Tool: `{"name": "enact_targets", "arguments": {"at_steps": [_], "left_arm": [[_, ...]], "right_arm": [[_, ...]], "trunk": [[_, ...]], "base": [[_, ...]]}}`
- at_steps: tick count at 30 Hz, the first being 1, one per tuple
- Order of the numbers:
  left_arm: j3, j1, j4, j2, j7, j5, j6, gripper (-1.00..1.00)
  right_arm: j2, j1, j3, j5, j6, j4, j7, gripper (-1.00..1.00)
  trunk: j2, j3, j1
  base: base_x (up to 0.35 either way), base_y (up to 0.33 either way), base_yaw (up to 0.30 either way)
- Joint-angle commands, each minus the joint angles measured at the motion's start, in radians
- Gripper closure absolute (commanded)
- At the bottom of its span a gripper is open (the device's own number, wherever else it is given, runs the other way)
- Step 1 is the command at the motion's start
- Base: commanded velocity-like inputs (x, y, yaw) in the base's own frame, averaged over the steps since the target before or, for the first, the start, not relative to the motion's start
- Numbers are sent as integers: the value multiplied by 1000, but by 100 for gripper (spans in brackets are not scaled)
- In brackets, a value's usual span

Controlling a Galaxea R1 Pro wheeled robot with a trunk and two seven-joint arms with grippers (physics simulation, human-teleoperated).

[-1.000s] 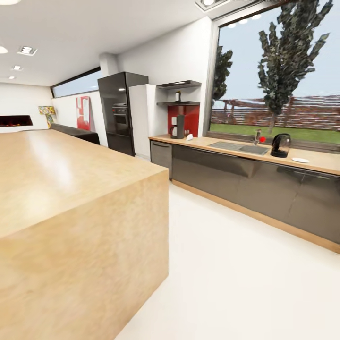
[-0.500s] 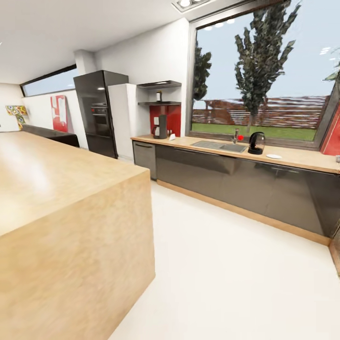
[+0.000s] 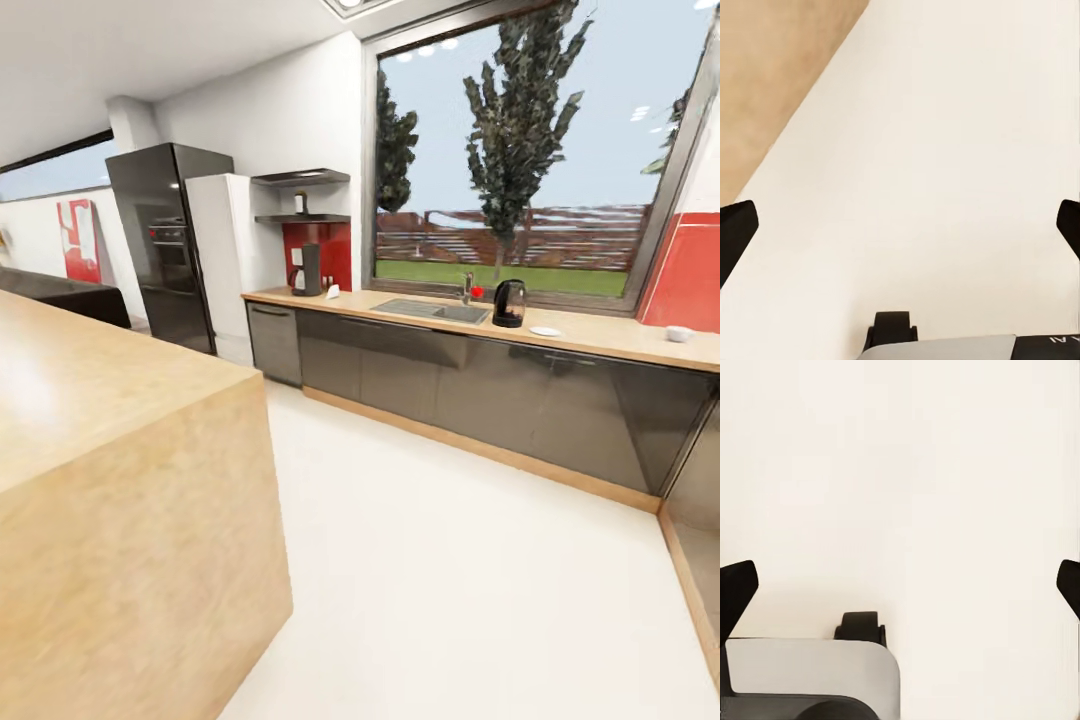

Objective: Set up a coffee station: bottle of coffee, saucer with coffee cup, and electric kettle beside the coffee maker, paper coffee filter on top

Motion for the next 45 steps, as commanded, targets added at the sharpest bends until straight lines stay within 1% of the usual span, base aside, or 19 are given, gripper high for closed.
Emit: {"name": "enact_targets", "arguments": {"at_steps": [1,11,17,20,39,45], "left_arm": [[-1,1,-2,0,0,-1,-1,-100],[-1,1,-2,0,0,0,-1,-100],[-1,1,-2,0,0,0,-1,-100],[-1,1,-2,0,0,0,-1,-100],[-1,1,-2,0,0,0,-1,-100],[0,1,-2,0,0,0,-1,-100]], "right_arm": [[0,-1,0,0,-3,1,0,-100],[0,-1,0,0,-3,1,0,-100],[1,-1,2,0,-2,2,0,-100],[1,-1,4,1,-3,28,0,-100],[1,-1,5,2,-3,36,0,-100],[1,-1,5,2,-3,38,0,-100]], "trunk": [[0,-1,1],[0,-1,1],[0,-1,1],[0,-1,1],[0,-1,1],[0,-1,1]], "base": [[293,-69,-246],[310,-20,-211],[317,-1,-25],[317,-60,-2],[314,-127,-1],[312,-135,-96]]}}
